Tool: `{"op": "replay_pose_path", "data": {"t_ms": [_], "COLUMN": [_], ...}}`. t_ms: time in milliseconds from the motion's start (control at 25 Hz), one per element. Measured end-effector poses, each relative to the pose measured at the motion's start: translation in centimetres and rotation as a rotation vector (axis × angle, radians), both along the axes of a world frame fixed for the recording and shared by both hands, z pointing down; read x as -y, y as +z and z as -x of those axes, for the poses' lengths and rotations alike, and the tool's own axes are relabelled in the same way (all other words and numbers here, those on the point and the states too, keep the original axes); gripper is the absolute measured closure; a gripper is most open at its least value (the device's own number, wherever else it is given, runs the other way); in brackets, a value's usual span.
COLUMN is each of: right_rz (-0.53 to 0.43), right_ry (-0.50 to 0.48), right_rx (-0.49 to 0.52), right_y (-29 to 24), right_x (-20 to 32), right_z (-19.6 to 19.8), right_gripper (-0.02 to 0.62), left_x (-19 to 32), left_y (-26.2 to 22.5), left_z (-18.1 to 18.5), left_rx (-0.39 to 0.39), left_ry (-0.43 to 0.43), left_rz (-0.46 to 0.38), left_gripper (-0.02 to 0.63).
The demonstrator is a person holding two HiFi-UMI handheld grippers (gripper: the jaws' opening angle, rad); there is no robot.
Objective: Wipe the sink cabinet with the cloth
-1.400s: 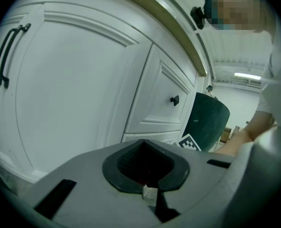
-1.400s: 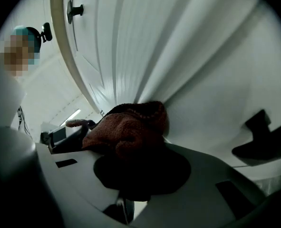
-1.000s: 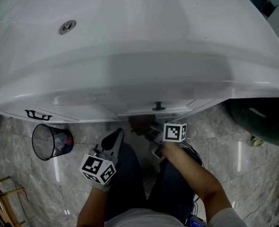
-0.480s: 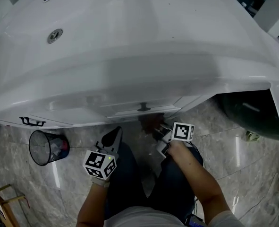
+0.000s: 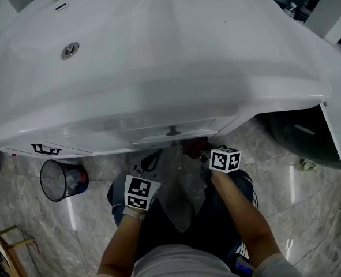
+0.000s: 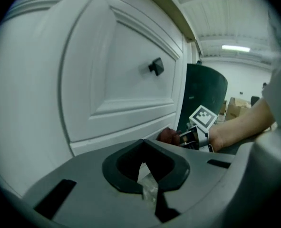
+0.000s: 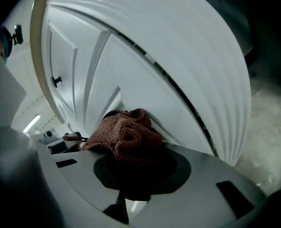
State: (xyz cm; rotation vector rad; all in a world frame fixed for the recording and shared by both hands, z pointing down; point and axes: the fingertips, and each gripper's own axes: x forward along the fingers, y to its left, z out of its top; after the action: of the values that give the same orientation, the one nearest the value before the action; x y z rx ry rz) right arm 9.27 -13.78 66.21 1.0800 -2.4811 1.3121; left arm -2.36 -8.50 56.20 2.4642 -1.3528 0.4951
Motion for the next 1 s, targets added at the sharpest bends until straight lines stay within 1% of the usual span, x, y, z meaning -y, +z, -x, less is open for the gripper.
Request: {"op": "replay_pose_path", "data": {"t_ms": [40,80,200,360,520,600,760,880,1000], "right_rz": [-0.017,-0.025,-0.009,-0.012,-0.002,0.007,0.04,0.057,0.085], "right_ry": [-0.003,-0.007,-0.01,-0.04,-0.007,0.017,0.05,0.05,0.034], "right_rx": [-0.013,-0.02,0.008,-0.016,0.006,0.02,0.035,0.012,-0.002], "right_y": [0.0,-0.1,0.1,1.1,1.2,1.2,1.7,2.4,3.2], "right_x": [0.0,0.0,-0.1,-0.3,0.0,-0.1,-0.1,-0.3,-0.7], "right_z": [0.2,0.3,0.5,0.6,0.6,0.6,1.1,2.0,3.8], "right_gripper": [0.518,0.517,0.518,0.517,0.518,0.518,0.518,0.518,0.518], "left_x": [0.2,0.4,1.1,1.4,1.4,1.1,0.6,0.2,-0.3], "left_y": [0.2,0.3,1.0,1.9,2.9,3.6,4.8,5.3,6.3], "left_z": [-0.7,-1.2,-1.8,-3.1,-3.3,-3.0,-1.8,-1.2,-1.2], "left_rx": [0.03,0.035,-0.029,-0.037,-0.063,-0.082,-0.101,-0.129,-0.115], "left_ry": [0.006,0.006,-0.009,-0.008,-0.021,-0.022,-0.05,-0.068,-0.047], "left_rz": [-0.012,-0.024,-0.019,-0.021,-0.012,0.007,0.079,0.116,0.147], "left_gripper": [0.595,0.595,0.595,0.595,0.595,0.595,0.595,0.595,0.595]}}
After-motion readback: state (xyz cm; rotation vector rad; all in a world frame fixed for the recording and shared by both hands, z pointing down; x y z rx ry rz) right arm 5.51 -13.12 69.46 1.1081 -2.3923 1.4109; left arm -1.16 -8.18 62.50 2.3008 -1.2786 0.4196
